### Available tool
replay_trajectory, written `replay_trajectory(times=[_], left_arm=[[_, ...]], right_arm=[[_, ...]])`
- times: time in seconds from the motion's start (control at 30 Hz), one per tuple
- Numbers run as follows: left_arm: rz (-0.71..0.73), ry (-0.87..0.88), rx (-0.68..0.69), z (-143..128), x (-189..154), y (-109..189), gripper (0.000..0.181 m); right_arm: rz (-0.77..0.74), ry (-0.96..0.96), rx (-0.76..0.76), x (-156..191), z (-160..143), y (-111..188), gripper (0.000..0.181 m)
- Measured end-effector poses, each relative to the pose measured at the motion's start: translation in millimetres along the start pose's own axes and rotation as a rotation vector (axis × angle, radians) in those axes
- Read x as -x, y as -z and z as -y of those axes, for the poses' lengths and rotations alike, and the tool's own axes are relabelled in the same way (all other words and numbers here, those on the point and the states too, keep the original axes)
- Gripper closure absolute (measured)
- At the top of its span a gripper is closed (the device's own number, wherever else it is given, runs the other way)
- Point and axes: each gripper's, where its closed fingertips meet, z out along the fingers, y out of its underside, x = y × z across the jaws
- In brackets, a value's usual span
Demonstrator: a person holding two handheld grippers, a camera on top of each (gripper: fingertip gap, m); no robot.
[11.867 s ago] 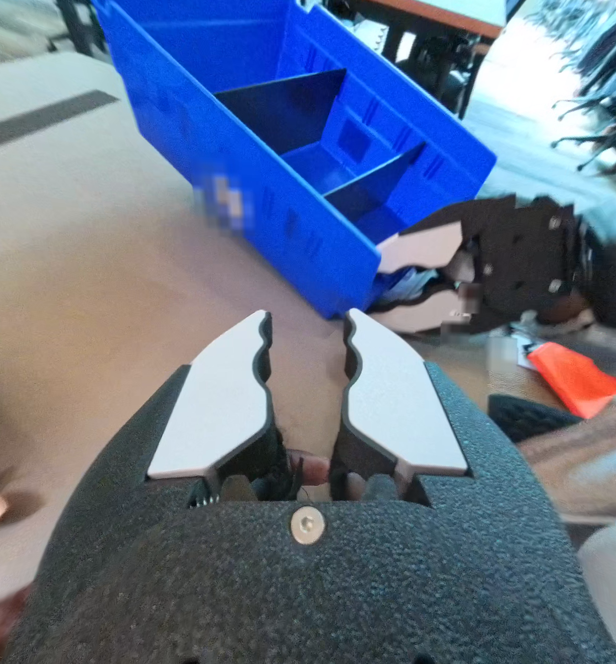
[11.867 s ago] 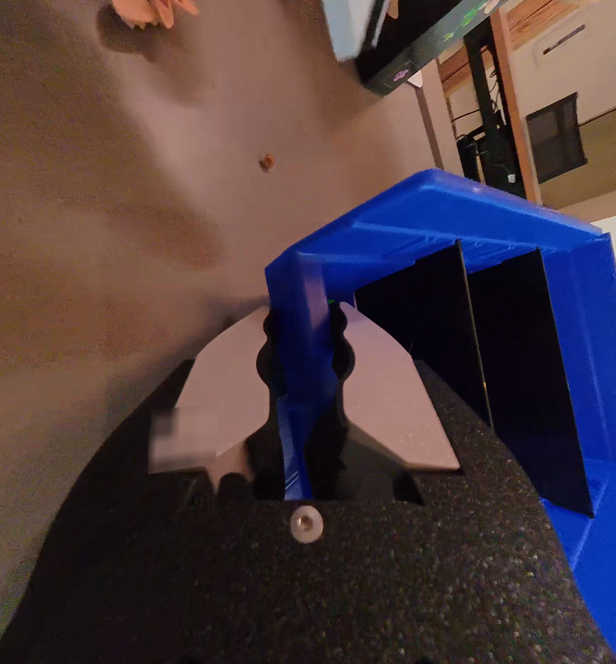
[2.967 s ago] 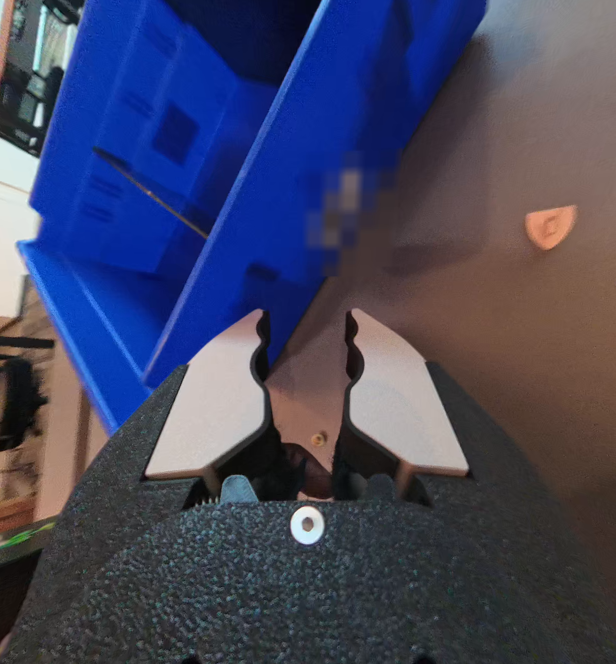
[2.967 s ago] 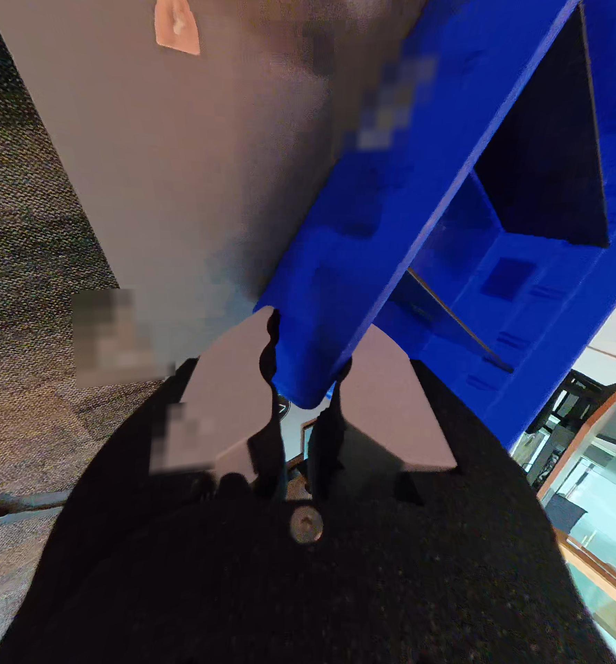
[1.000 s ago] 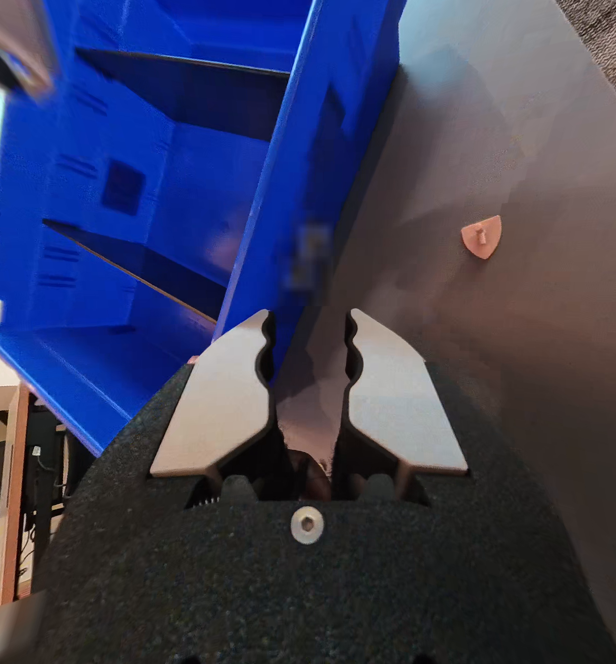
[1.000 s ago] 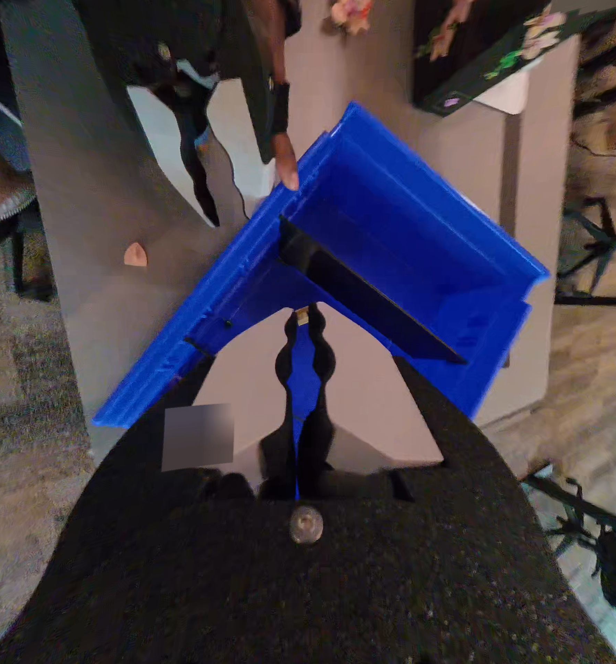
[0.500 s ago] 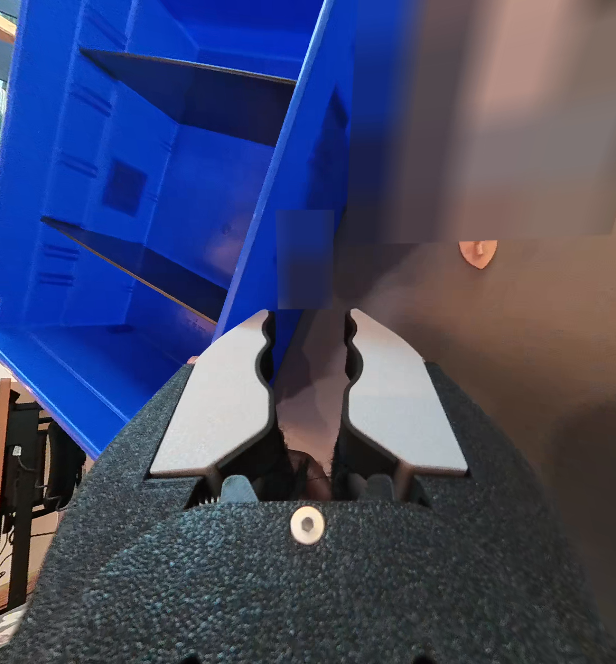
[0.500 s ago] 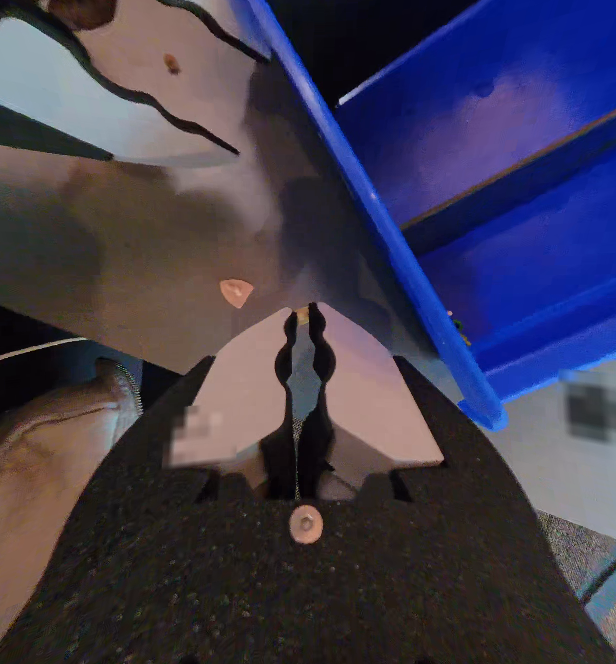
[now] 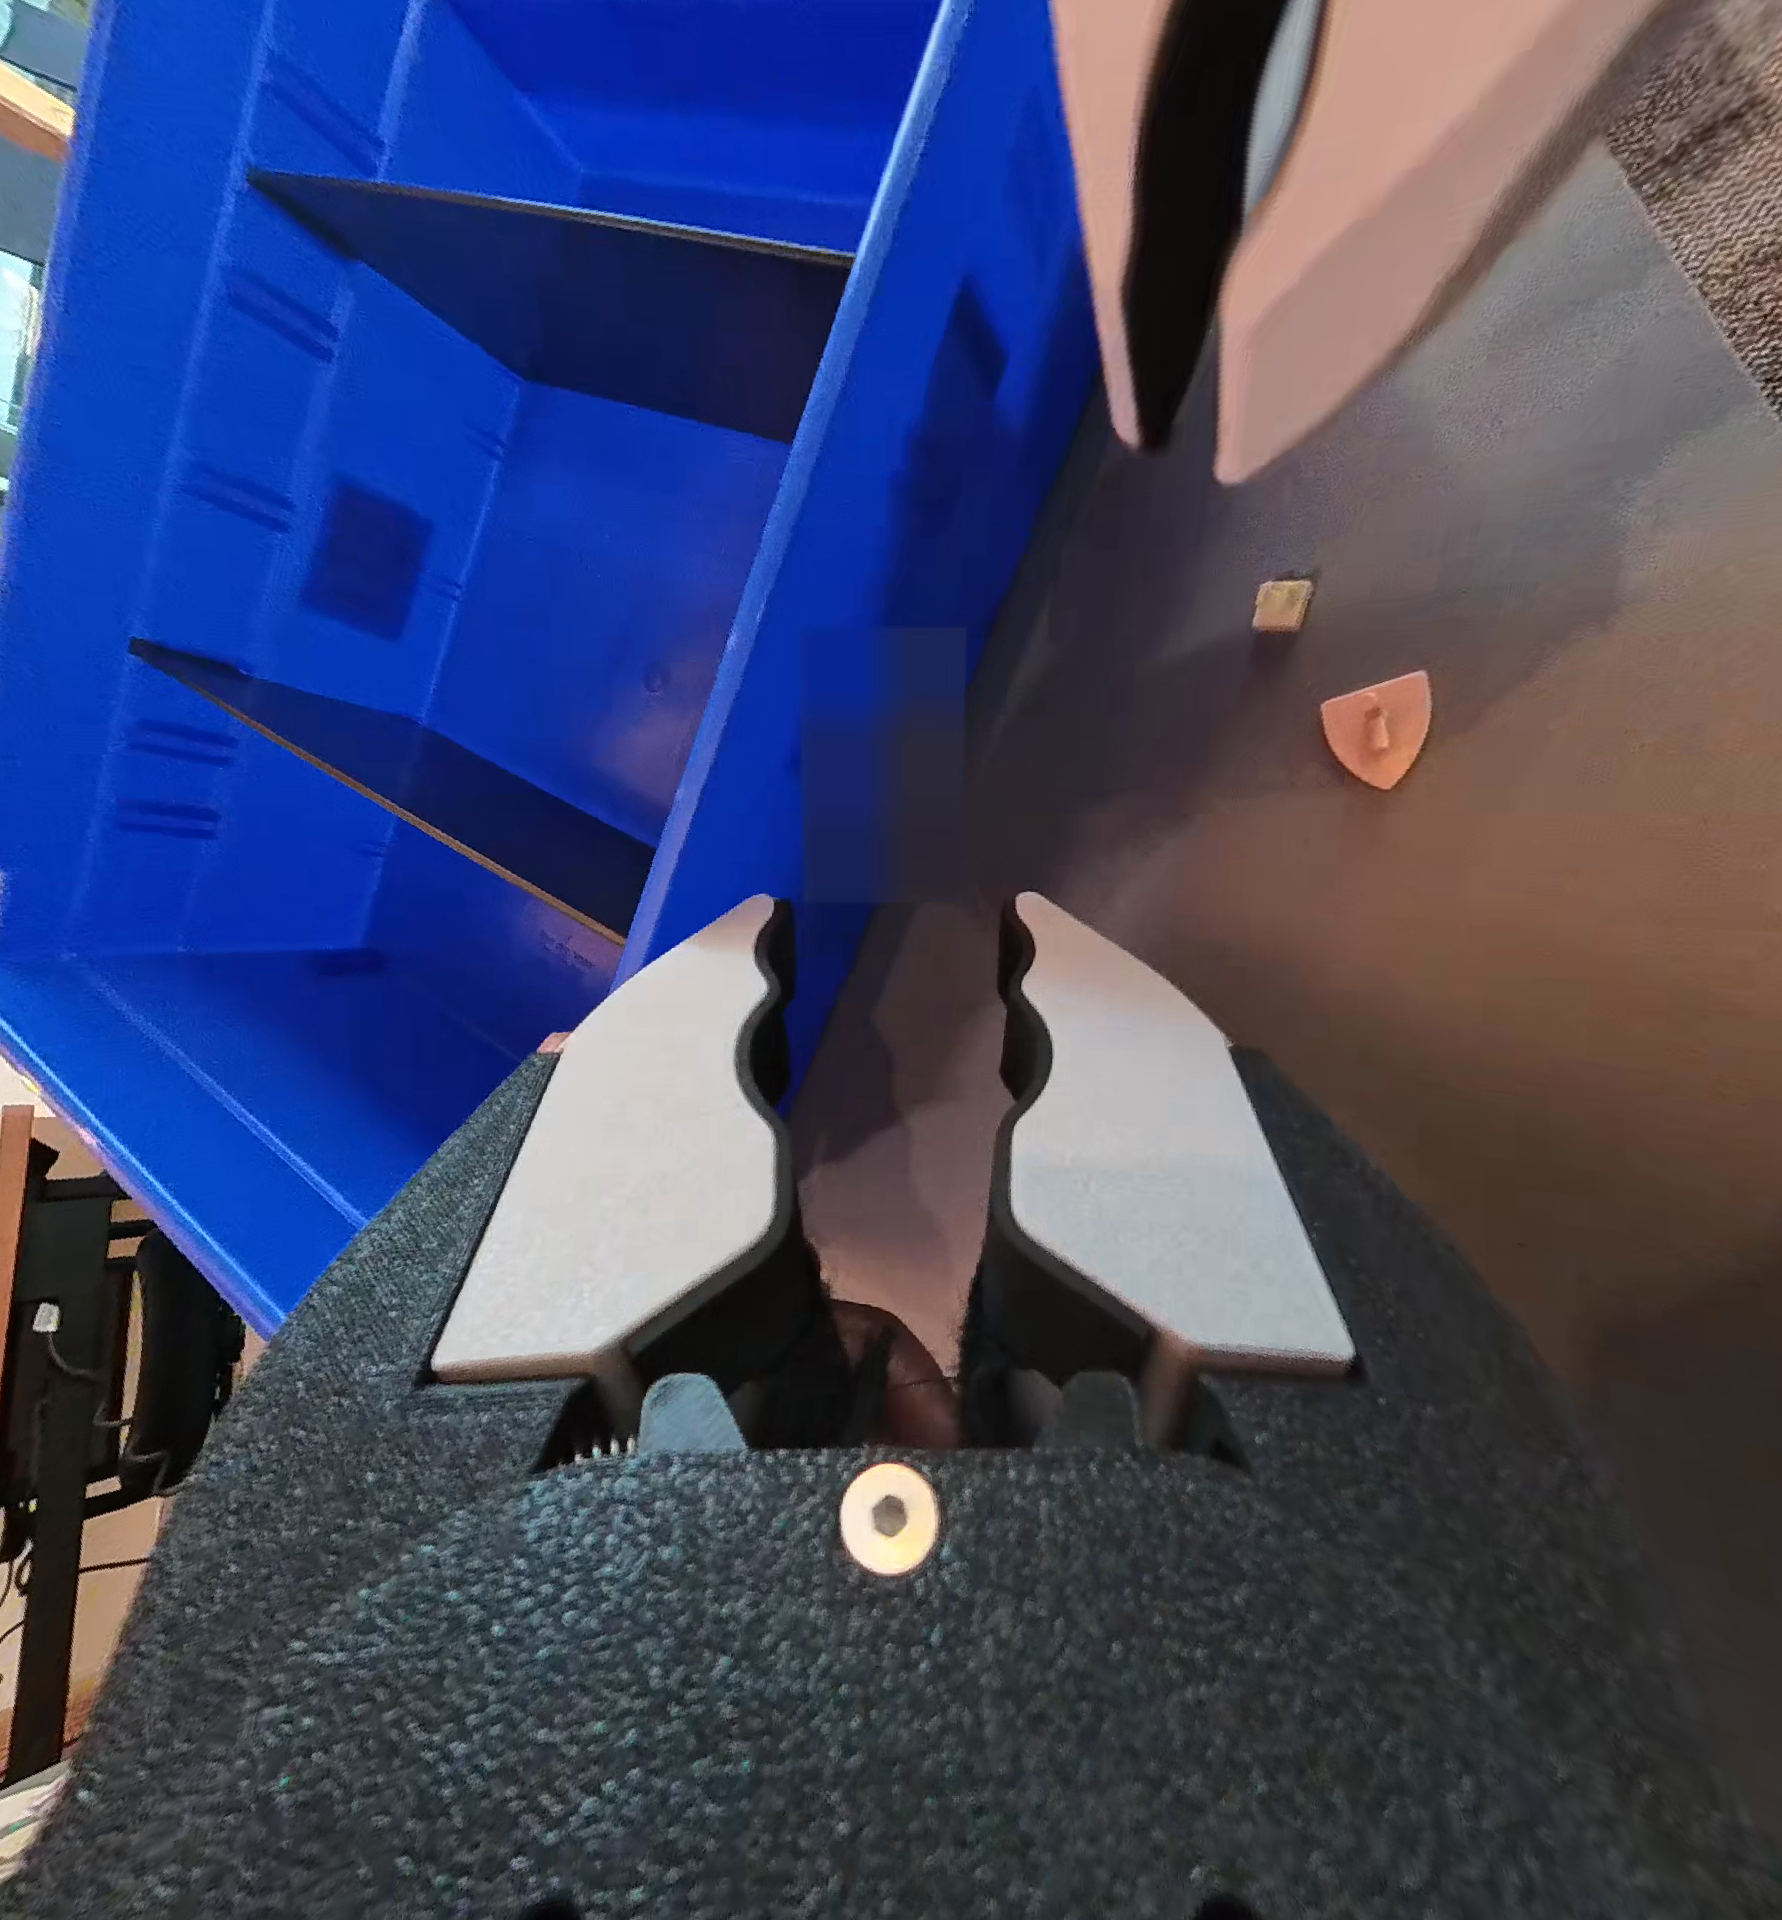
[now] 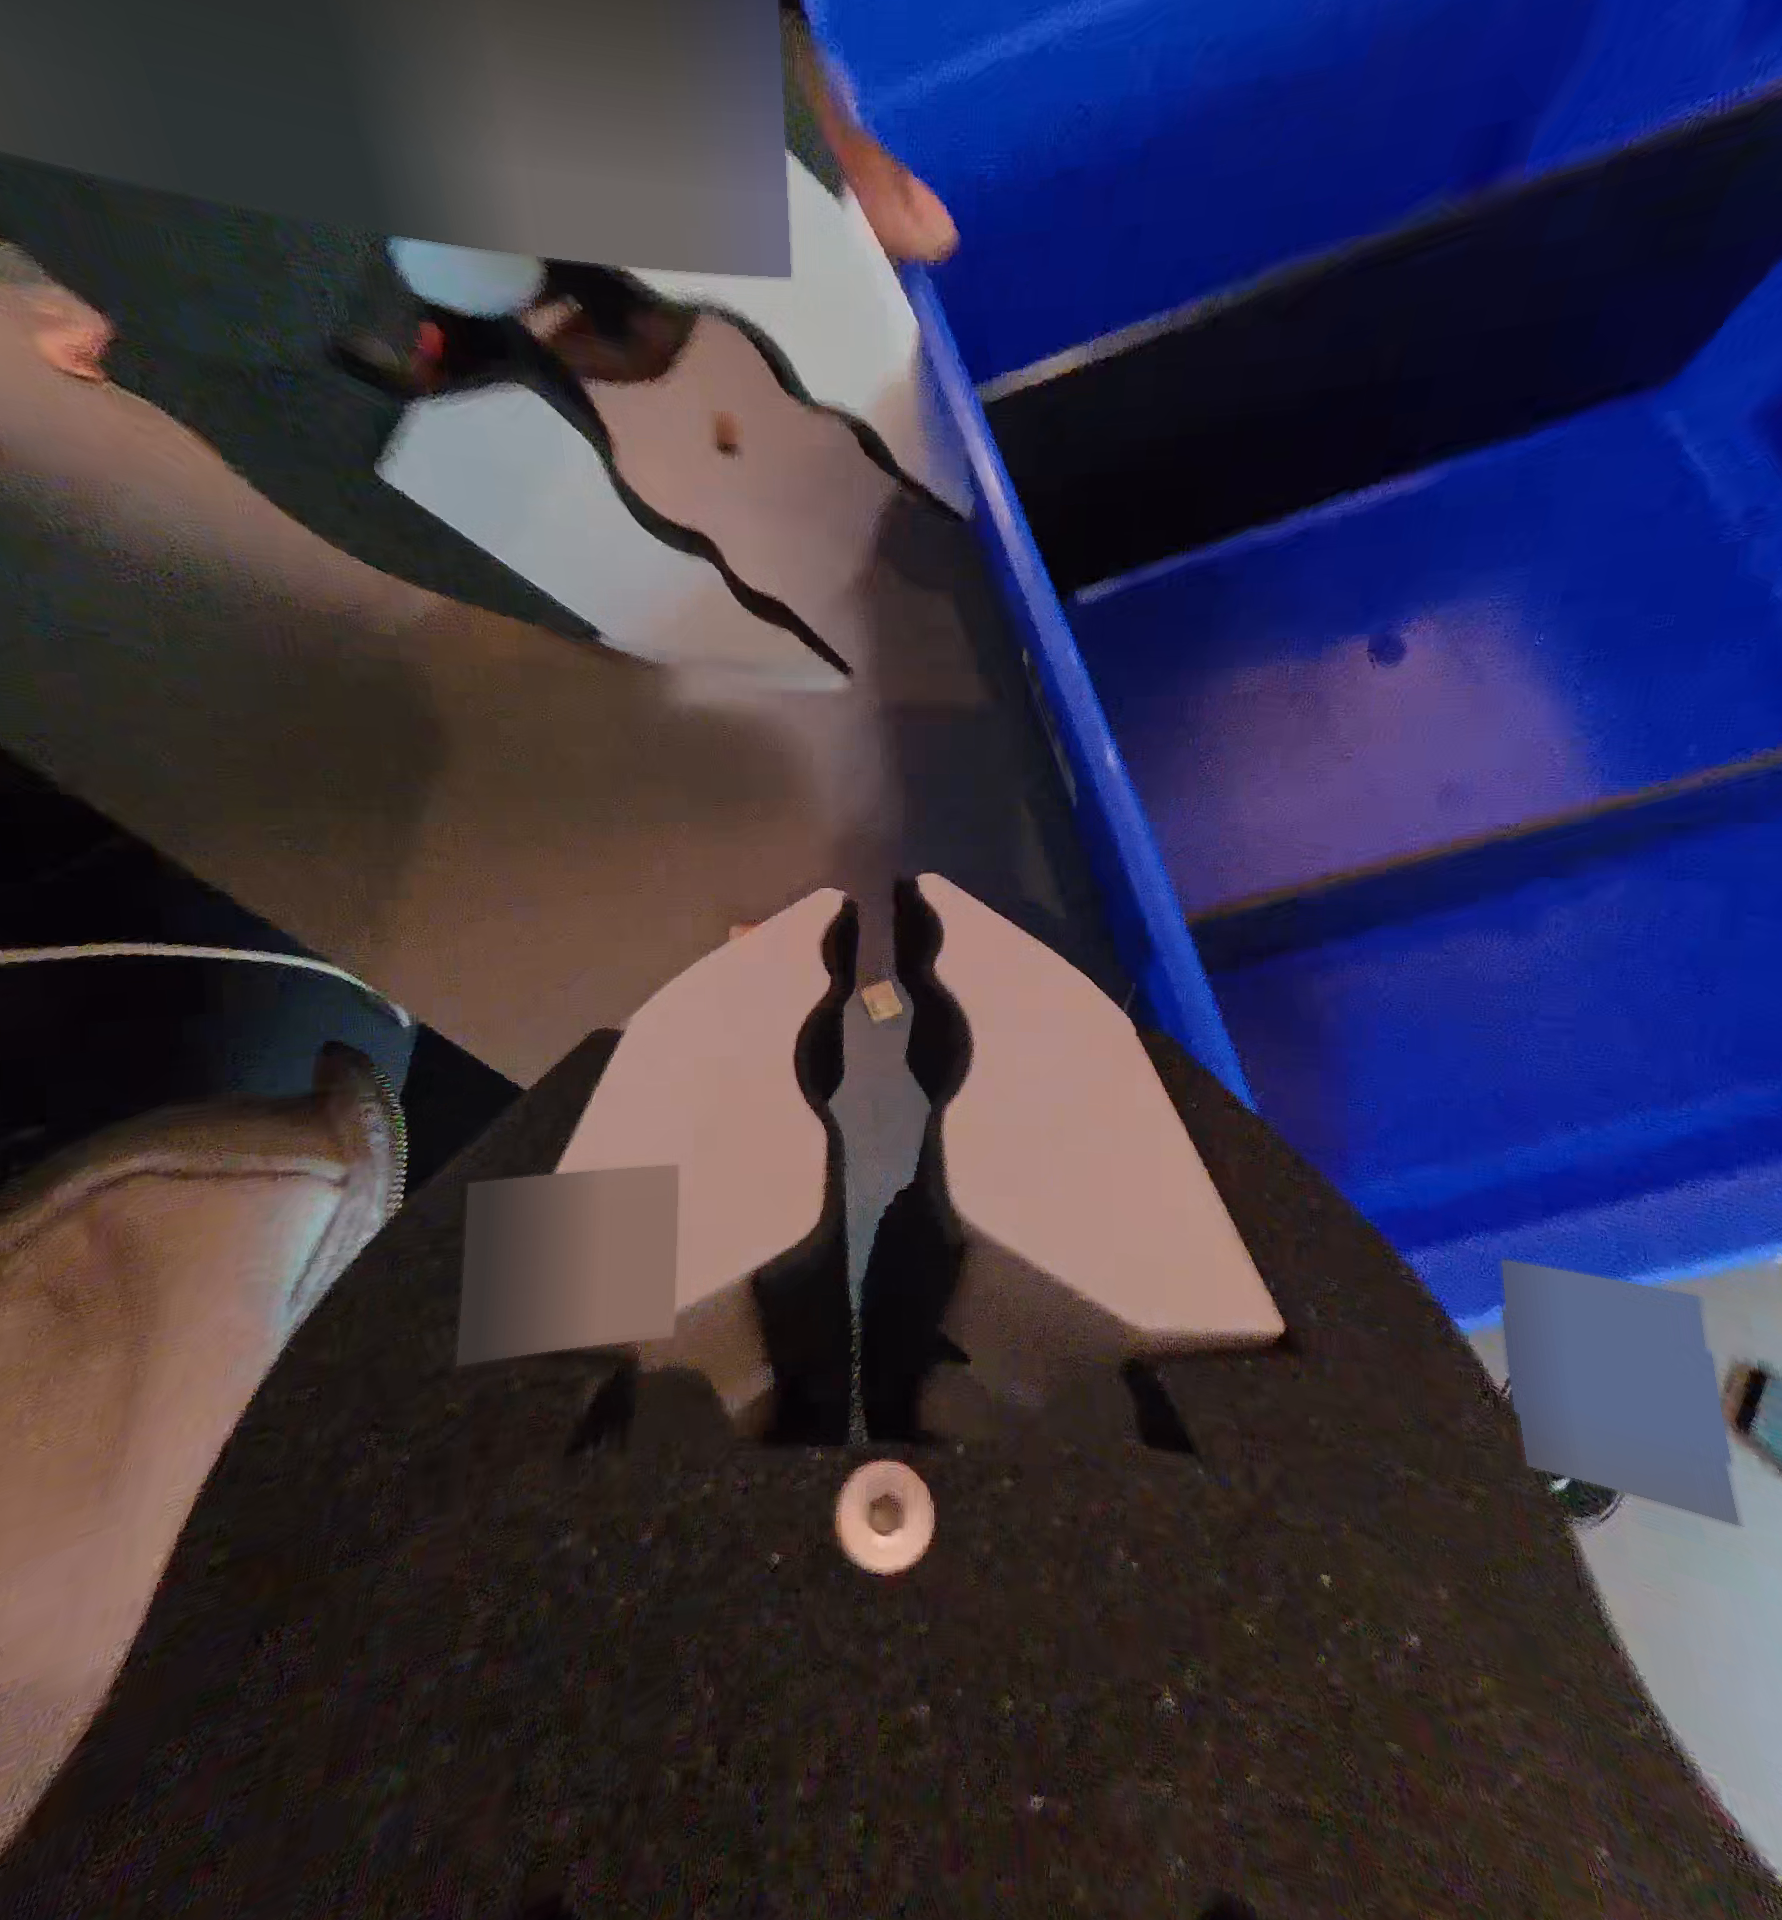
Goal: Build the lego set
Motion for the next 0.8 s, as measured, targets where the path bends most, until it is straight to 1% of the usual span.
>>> replay_trajectory(times=[0.03, 0.1, 0.13, 0.17, 0.2, 0.23, 0.3, 0.4, 0.47, 0.53, 0.57, 0.63, 0.67, 0.7, 0.73, 0.77, 0.8], left_arm=[[0.001, -0.002, 0.003, 0, 0, 0, 0.144], [-0.001, -0.015, 0.017, -1, -2, 1, 0.143], [0.001, -0.025, 0.022, -2, -4, 1, 0.143], [0.006, -0.032, 0.027, -2, -4, 1, 0.143], [0.012, -0.036, 0.031, -2, -5, 1, 0.143], [0.018, -0.040, 0.033, -2, -5, 1, 0.143], [0.024, -0.042, 0.038, -3, -6, 1, 0.142], [0.027, -0.050, 0.041, -3, -7, 2, 0.143], [0.033, -0.054, 0.040, -2, -7, 2, 0.142], [0.042, -0.053, 0.036, 0, -5, 1, 0.142], [0.048, -0.057, 0.037, 0, -4, 0, 0.142], [0.057, -0.071, 0.042, 2, 0, -2, 0.143], [0.055, -0.071, 0.043, 3, 1, -3, 0.143], [0.051, -0.067, 0.037, 5, 2, -4, 0.143], [0.048, -0.062, 0.030, 7, 3, -5, 0.144], [0.043, -0.060, 0.030, 7, 3, -5, 0.144], [0.037, -0.059, 0.031, 7, 3, -5, 0.144]], right_arm=[[0.048, 0.062, -0.048, 3, 17, 9, 0.173], [0.089, 0.160, -0.170, -5, 63, 28, 0.175], [0.105, 0.195, -0.218, -12, 87, 32, 0.173], [0.128, 0.226, -0.230, -19, 106, 29, 0.175], [0.176, 0.269, -0.178, -24, 117, 18, 0.173], [0.228, 0.311, -0.070, -29, 121, 3, 0.171], [0.330, 0.382, 0.196, -39, 118, -33, 0.161], [0.461, 0.428, 0.553, -41, 103, -78, 0.159], [0.469, 0.494, 0.792, -47, 82, -95, 0.158], [0.432, 0.553, 0.985, -53, 62, -102, 0.158], [0.371, 0.566, 1.042, -58, 56, -106, 0.158], [0.286, 0.554, 1.101, -63, 51, -111, 0.158], [0.203, 0.576, 1.113, -71, 52, -113, 0.157], [0.160, 0.604, 1.099, -76, 56, -114, 0.155], [0.149, 0.610, 1.073, -75, 59, -114, 0.154], [0.150, 0.581, 1.034, -72, 64, -116, 0.157], [0.196, 0.505, 0.997, -62, 65, -118, 0.157]])
